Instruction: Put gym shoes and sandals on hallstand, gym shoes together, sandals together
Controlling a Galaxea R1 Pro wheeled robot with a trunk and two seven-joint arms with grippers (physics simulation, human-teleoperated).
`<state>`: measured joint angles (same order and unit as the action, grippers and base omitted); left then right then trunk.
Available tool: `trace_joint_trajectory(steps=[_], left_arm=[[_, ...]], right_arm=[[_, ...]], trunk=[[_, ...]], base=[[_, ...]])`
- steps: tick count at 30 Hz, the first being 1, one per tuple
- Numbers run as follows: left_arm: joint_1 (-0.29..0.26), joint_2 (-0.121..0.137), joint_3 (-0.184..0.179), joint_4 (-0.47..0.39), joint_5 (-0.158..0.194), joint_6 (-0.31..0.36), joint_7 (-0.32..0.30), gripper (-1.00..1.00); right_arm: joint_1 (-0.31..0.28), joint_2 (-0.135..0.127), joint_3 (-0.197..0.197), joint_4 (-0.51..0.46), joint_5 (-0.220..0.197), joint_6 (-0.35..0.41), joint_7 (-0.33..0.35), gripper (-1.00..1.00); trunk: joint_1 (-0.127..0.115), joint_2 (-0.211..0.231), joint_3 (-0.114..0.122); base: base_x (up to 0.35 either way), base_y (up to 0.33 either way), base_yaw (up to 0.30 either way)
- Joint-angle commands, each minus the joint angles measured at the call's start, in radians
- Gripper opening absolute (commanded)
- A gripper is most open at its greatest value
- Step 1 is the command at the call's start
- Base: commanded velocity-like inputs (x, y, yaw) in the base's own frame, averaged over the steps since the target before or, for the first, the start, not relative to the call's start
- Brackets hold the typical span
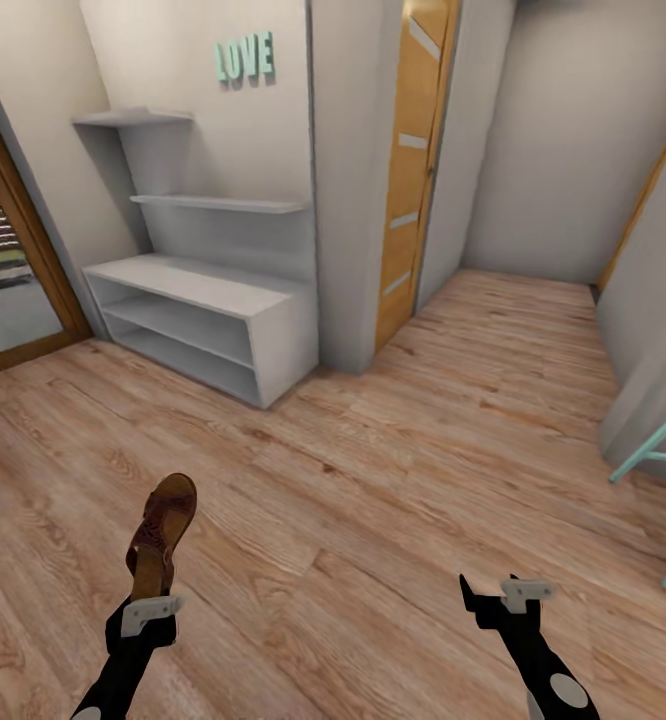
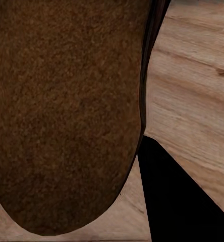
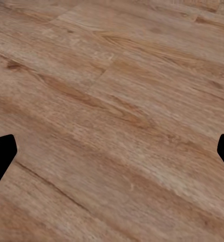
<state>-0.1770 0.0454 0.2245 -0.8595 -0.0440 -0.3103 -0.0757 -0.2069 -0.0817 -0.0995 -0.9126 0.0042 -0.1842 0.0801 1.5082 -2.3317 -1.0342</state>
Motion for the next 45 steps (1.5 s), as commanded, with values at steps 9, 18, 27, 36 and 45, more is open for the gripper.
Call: trace_joint_trajectory(steps=[9, 18, 27, 36, 45], left_arm=[[-0.001, -0.001, 0.005, 0.002, -0.004, -0.003, -0.006, -1.0], [-0.001, -0.001, 0.005, 0.003, -0.004, -0.003, -0.006, -1.0], [-0.001, -0.002, 0.005, 0.006, -0.003, -0.003, -0.006, -1.0], [-0.001, -0.002, 0.006, 0.008, -0.004, -0.003, -0.006, -1.0], [-0.001, -0.002, 0.006, 0.009, -0.004, -0.003, -0.006, -1.0]], right_arm=[[0.0, 0.0, -0.003, 0.001, 0.0, -0.003, 0.007, 1.0], [0.0, 0.0, -0.003, 0.001, 0.0, -0.003, 0.007, 1.0], [0.0, 0.0, -0.003, 0.001, 0.0, -0.003, 0.007, 1.0], [0.0, 0.0, -0.003, 0.0, 0.0, -0.004, 0.007, 1.0], [0.0, 0.0, -0.003, 0.0, -0.001, -0.004, 0.007, 1.0]], trunk=[[0.0, 0.0, -0.001], [0.0, 0.0, -0.001], [0.0, 0.0, -0.001], [0.0, 0.0, 0.0], [0.0, 0.0, 0.004]], base=[[0.176, 0.0, 0.278], [0.335, 0.0, 0.278], [0.333, 0.096, 0.278], [0.307, 0.161, 0.278], [0.289, 0.19, 0.278]])
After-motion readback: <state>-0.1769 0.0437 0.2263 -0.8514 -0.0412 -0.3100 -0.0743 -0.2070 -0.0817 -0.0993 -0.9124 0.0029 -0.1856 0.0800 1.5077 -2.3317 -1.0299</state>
